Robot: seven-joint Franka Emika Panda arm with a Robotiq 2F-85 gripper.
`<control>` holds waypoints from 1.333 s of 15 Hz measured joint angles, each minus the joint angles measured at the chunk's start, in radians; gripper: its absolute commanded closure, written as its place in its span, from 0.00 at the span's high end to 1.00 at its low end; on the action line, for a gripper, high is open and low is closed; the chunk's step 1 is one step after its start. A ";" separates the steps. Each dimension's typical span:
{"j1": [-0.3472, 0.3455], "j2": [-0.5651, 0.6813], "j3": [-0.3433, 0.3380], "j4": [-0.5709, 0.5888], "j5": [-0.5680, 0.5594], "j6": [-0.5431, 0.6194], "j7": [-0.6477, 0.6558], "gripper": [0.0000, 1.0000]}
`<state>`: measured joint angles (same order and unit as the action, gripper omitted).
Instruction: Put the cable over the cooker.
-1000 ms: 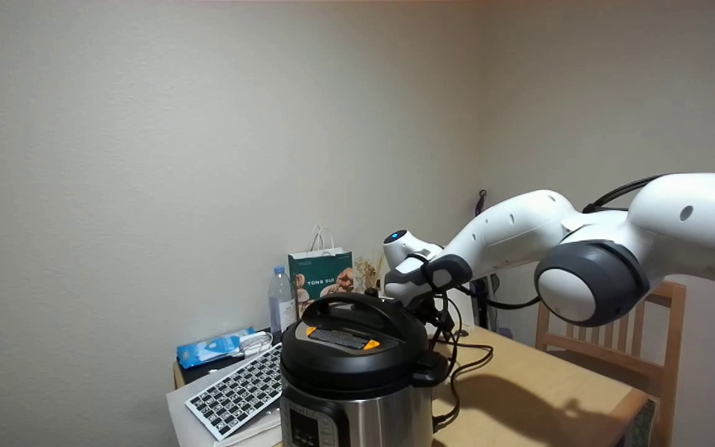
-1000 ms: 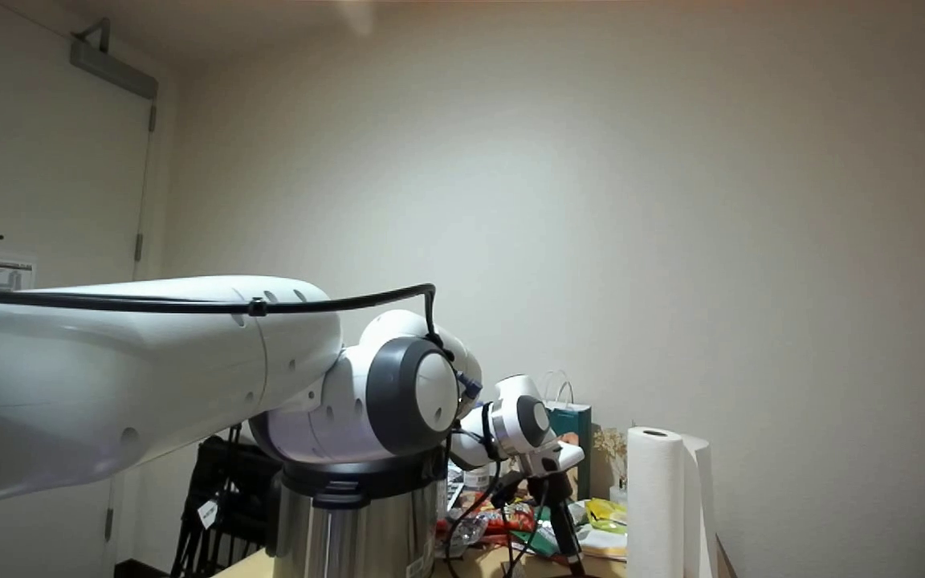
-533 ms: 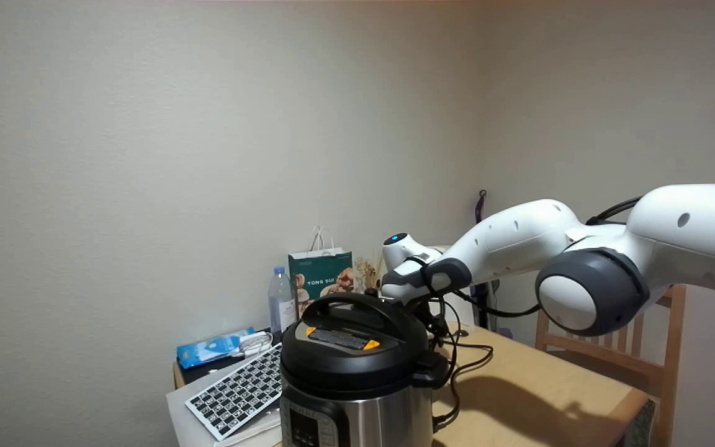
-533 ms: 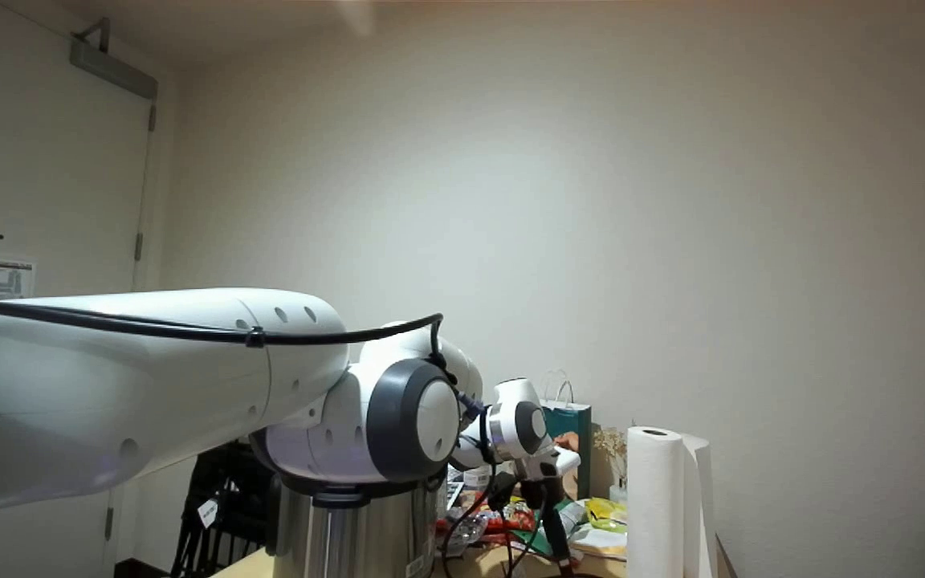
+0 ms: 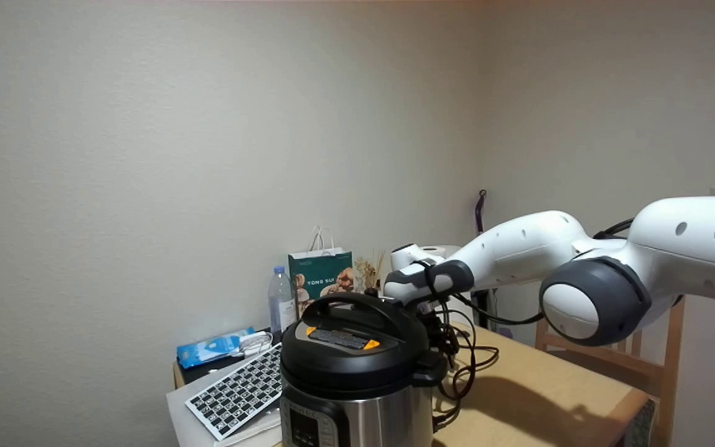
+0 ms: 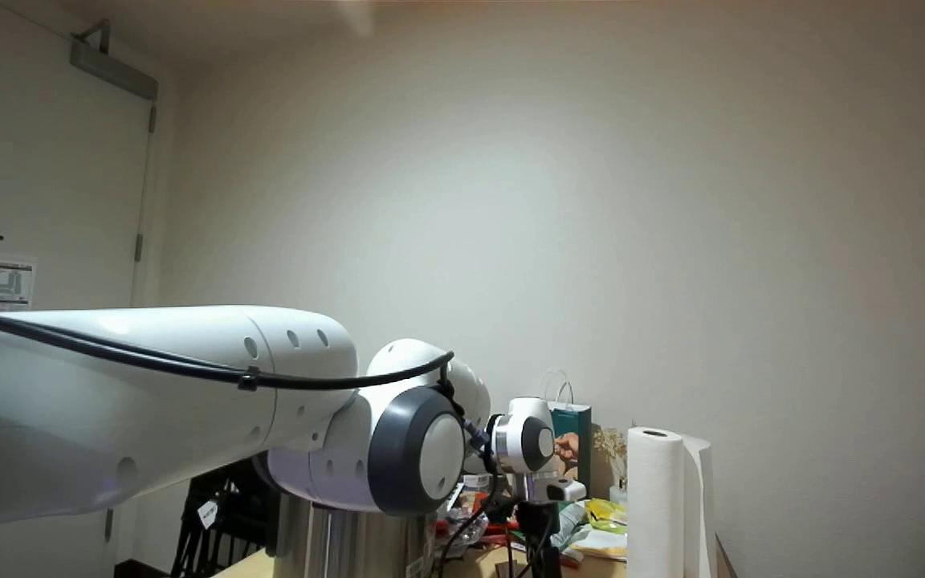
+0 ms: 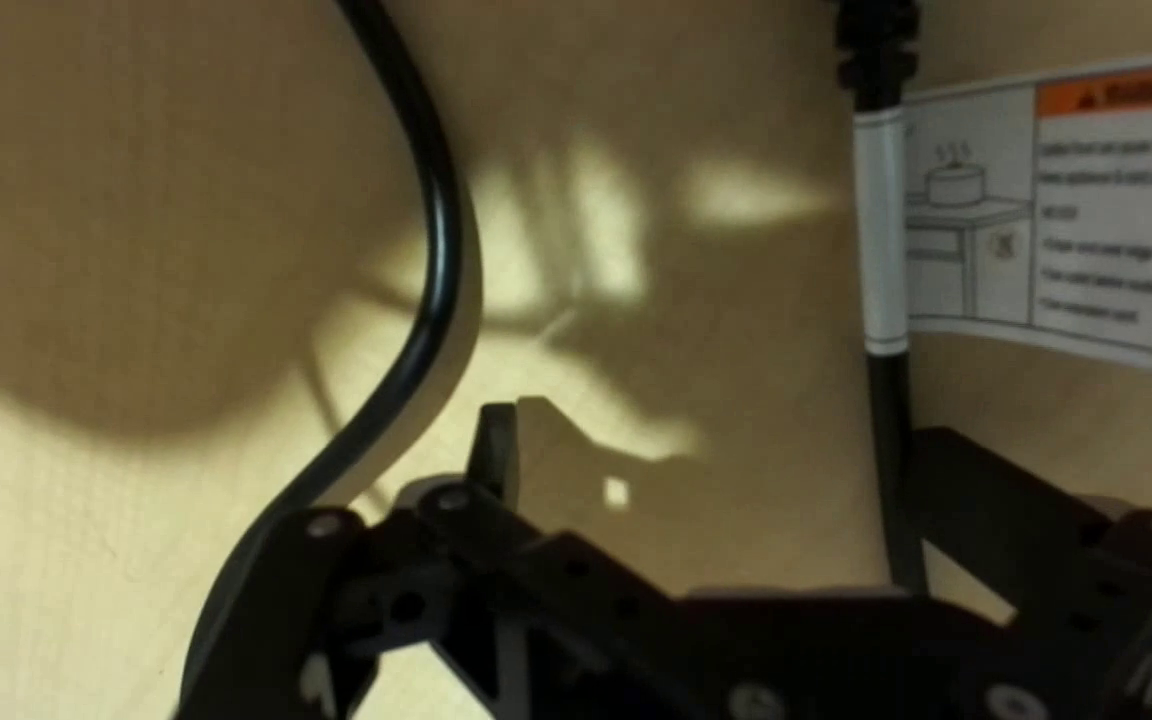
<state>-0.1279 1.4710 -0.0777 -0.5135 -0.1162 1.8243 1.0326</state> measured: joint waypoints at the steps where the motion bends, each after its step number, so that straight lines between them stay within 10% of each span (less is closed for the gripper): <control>1: -0.002 0.000 -0.001 0.000 0.007 -0.014 -0.003 0.60; 3: -0.004 0.000 -0.002 0.000 0.014 -0.023 -0.007 0.46; 4: -0.004 0.000 -0.002 0.001 0.015 -0.023 -0.009 0.87; 7: -0.004 0.000 -0.001 0.007 0.033 -0.012 -0.020 0.93; 8: -0.005 0.000 0.000 0.013 0.043 -0.003 -0.028 0.49; 10: -0.009 -0.001 0.006 0.027 0.067 0.023 -0.038 0.52; 17: -0.014 0.004 0.020 0.034 0.110 0.041 -0.058 0.05; 20: -0.016 0.005 0.020 0.035 0.112 0.036 -0.058 0.00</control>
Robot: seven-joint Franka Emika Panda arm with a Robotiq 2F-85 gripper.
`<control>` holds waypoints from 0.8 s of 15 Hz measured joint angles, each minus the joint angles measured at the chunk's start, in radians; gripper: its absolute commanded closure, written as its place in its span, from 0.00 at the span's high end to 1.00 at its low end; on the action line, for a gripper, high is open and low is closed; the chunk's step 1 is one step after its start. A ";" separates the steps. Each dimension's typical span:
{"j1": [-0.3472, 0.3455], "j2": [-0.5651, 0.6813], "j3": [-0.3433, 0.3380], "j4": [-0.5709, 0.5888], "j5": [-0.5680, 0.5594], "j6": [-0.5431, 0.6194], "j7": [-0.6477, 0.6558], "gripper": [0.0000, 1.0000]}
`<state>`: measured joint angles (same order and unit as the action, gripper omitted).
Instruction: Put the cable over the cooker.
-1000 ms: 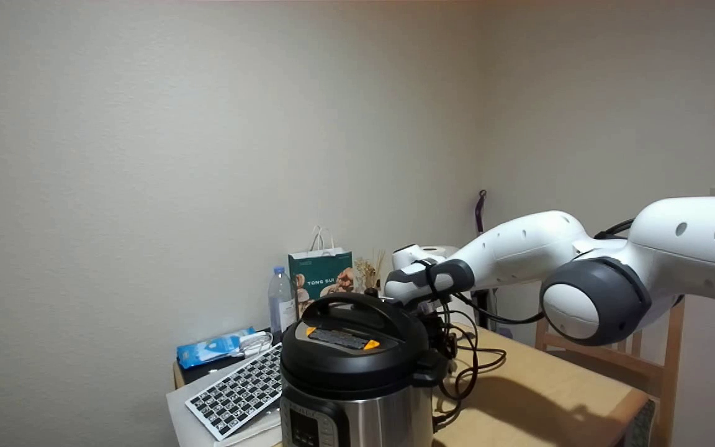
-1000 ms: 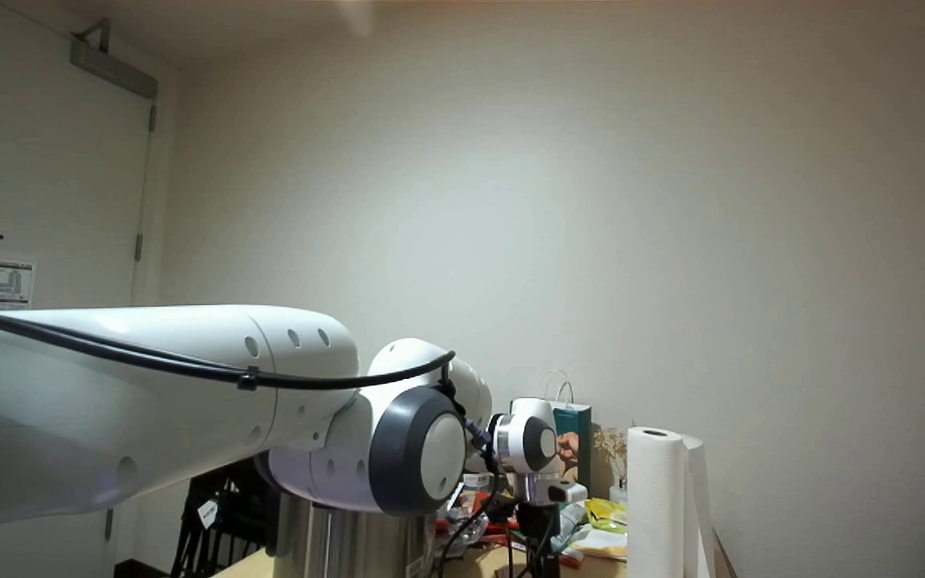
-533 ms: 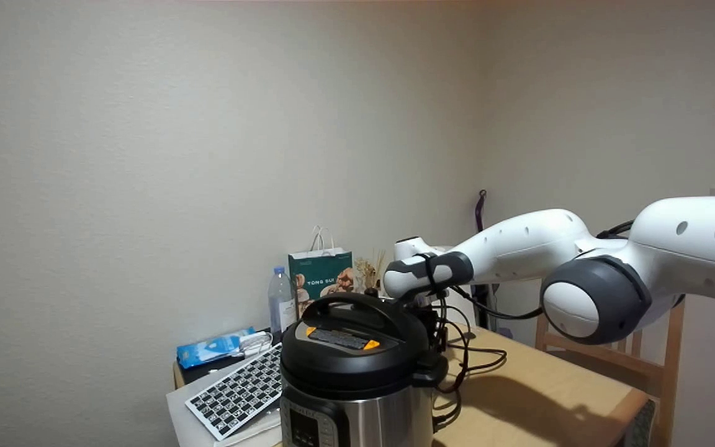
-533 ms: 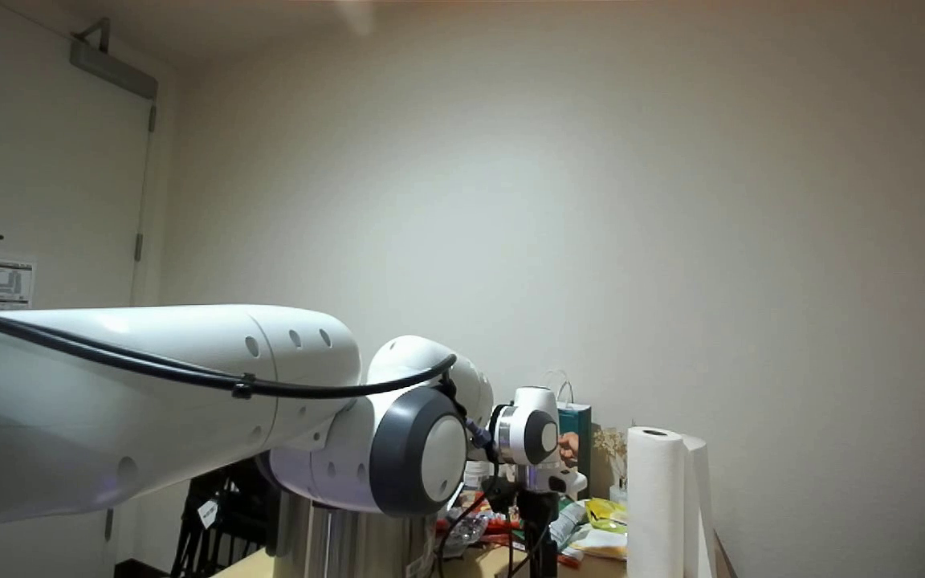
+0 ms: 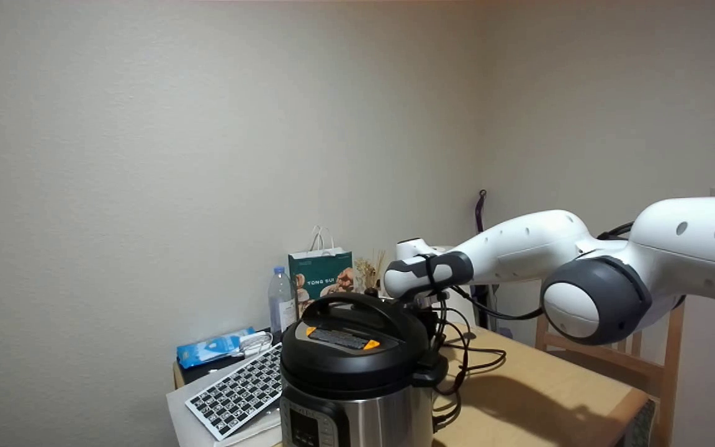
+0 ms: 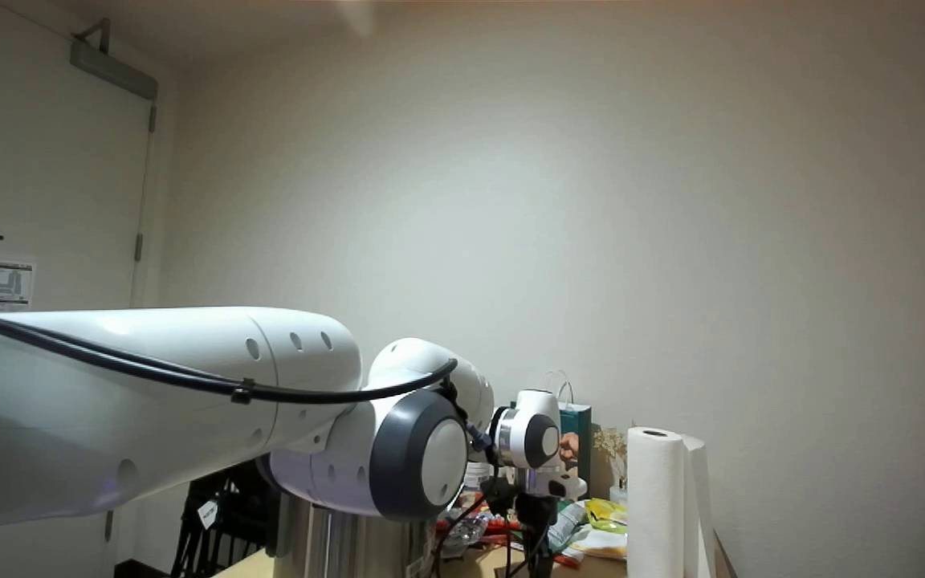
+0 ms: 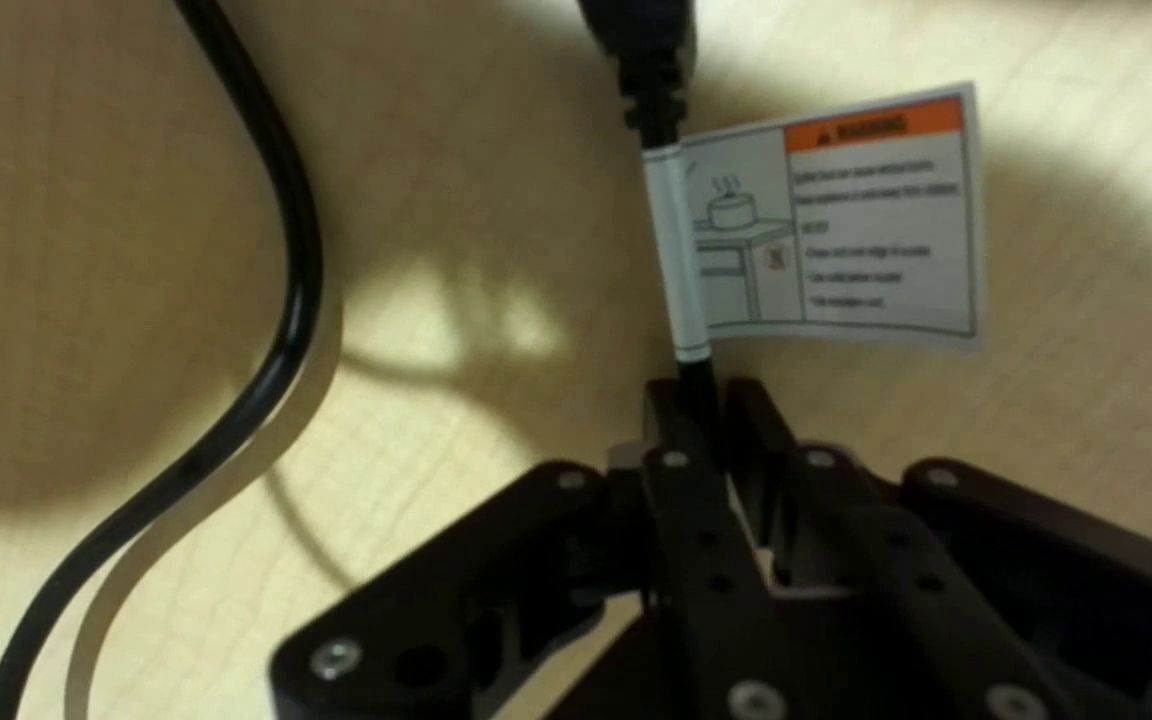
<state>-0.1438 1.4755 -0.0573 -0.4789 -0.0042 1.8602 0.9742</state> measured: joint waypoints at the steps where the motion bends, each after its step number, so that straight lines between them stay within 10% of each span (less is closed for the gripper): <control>1: -0.001 0.000 -0.001 0.000 0.000 -0.002 0.000 0.10; 2: -0.002 0.000 -0.002 0.000 0.000 -0.007 0.000 0.34; 11: -0.016 -0.002 -0.009 0.002 0.000 -0.050 0.000 0.82; 12: -0.018 -0.001 -0.010 0.001 0.000 -0.053 0.000 0.38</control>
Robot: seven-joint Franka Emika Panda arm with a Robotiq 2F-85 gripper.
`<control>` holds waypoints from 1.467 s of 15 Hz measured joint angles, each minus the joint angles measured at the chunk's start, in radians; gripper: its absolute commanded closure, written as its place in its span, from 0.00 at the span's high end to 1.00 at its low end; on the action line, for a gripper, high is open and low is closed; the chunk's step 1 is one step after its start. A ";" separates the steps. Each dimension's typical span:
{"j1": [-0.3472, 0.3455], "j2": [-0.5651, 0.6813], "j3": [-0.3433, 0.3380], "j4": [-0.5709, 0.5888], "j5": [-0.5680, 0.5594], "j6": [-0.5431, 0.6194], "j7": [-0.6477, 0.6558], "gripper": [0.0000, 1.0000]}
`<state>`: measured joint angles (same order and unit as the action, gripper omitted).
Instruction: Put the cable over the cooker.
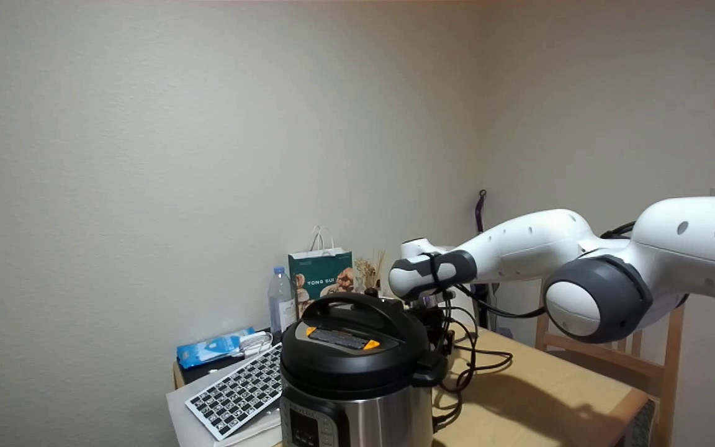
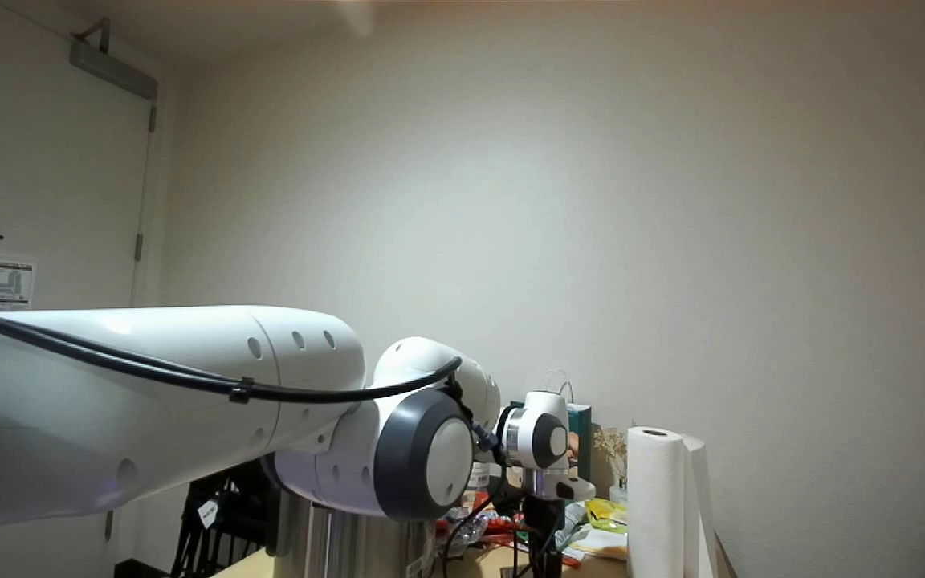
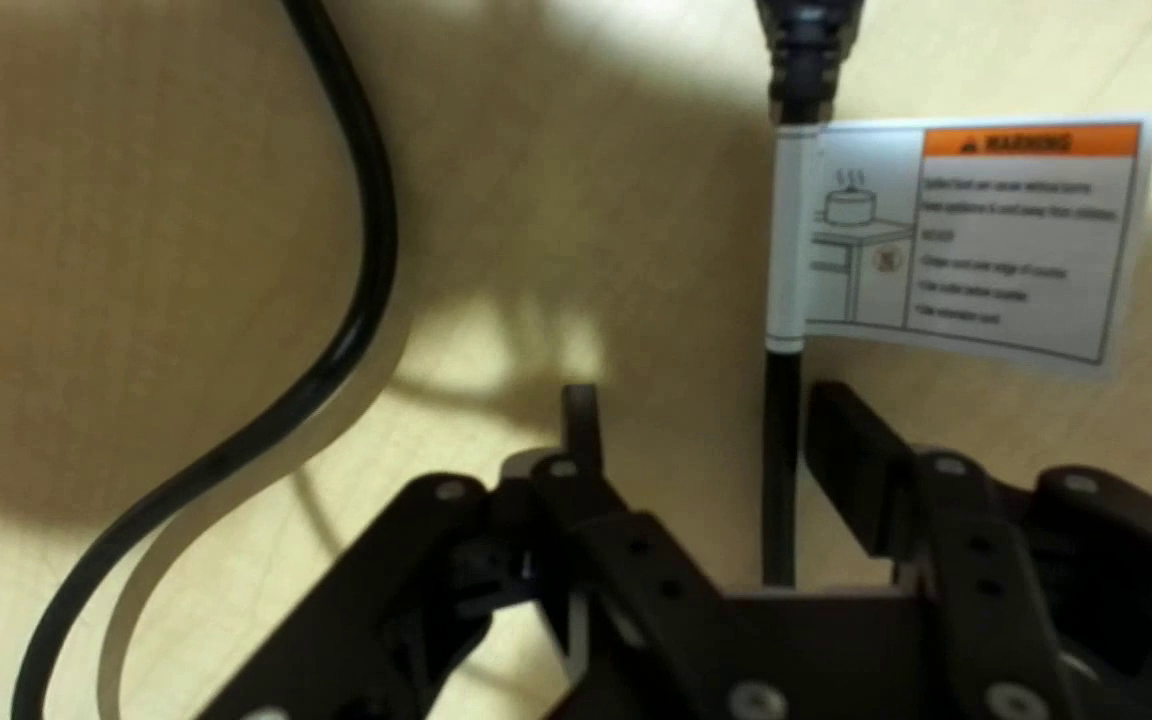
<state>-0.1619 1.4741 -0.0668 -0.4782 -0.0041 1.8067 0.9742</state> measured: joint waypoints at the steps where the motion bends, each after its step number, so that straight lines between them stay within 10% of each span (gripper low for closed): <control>1: -0.002 0.000 0.000 -0.002 0.000 -0.005 0.000 0.42; 9: -0.010 0.000 0.002 0.003 0.038 -0.002 0.005 0.00; 22: -0.015 -0.046 -0.005 0.147 0.054 0.065 0.152 0.02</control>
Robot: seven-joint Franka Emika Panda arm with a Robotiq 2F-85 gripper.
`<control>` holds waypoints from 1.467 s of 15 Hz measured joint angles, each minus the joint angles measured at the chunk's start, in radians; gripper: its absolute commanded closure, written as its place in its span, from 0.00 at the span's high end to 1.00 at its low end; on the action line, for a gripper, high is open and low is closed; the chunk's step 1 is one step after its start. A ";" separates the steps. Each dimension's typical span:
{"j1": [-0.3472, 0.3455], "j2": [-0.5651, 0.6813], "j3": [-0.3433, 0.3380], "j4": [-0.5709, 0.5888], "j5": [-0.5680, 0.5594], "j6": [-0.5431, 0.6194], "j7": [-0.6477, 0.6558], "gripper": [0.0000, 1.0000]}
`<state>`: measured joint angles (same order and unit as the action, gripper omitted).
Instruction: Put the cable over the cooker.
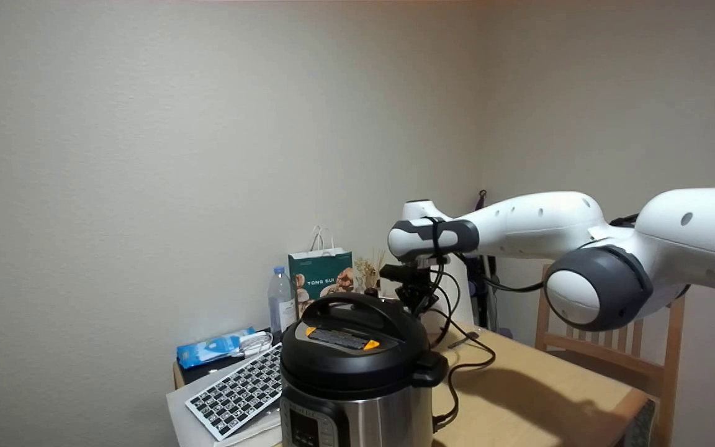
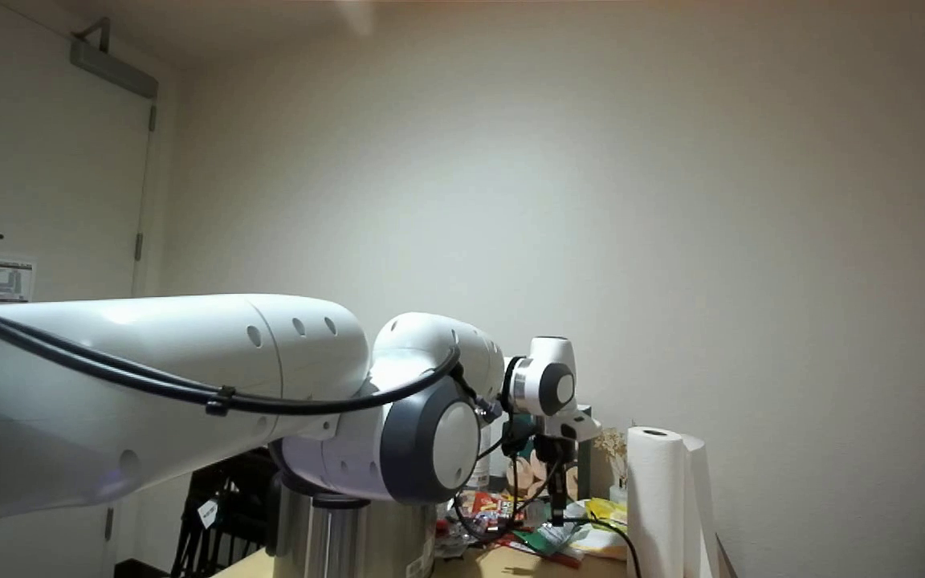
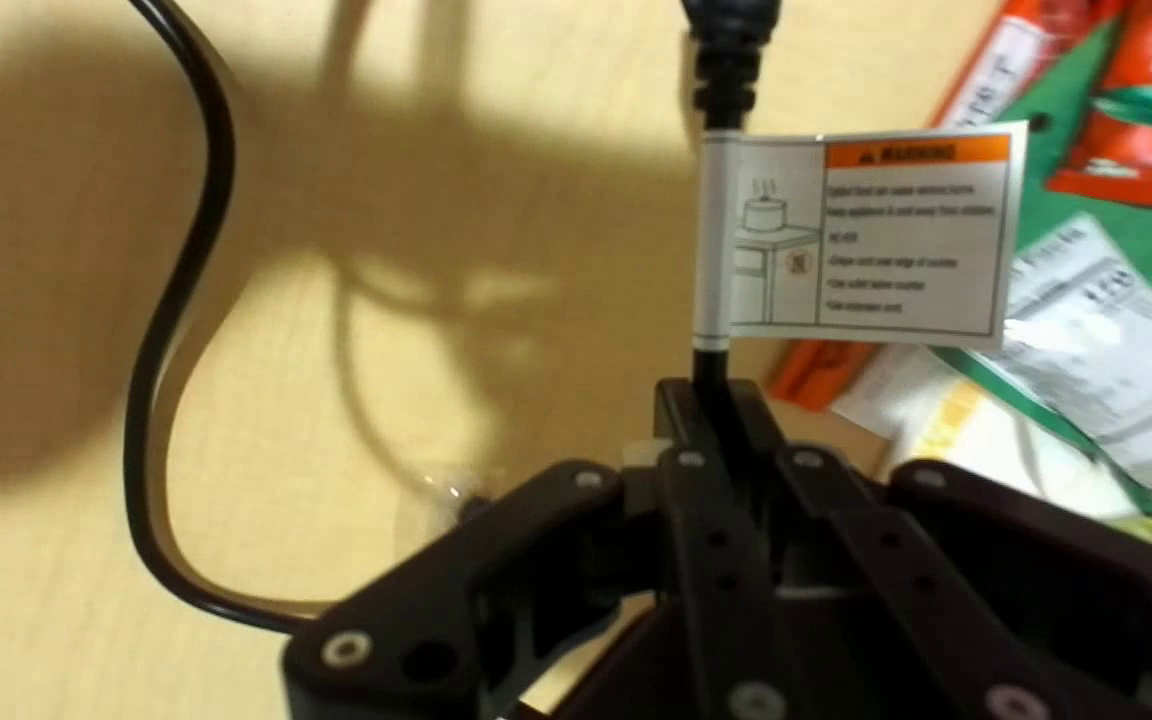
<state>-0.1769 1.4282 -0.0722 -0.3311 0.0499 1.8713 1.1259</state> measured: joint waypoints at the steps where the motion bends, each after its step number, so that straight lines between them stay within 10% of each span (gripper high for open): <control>1: 0.002 -0.024 0.000 0.001 0.000 0.023 0.013 0.02; 22: 0.045 -0.219 -0.097 -0.010 -0.086 0.170 0.192 0.02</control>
<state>-0.1319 1.2092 -0.1688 -0.3415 -0.0365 2.0413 1.3183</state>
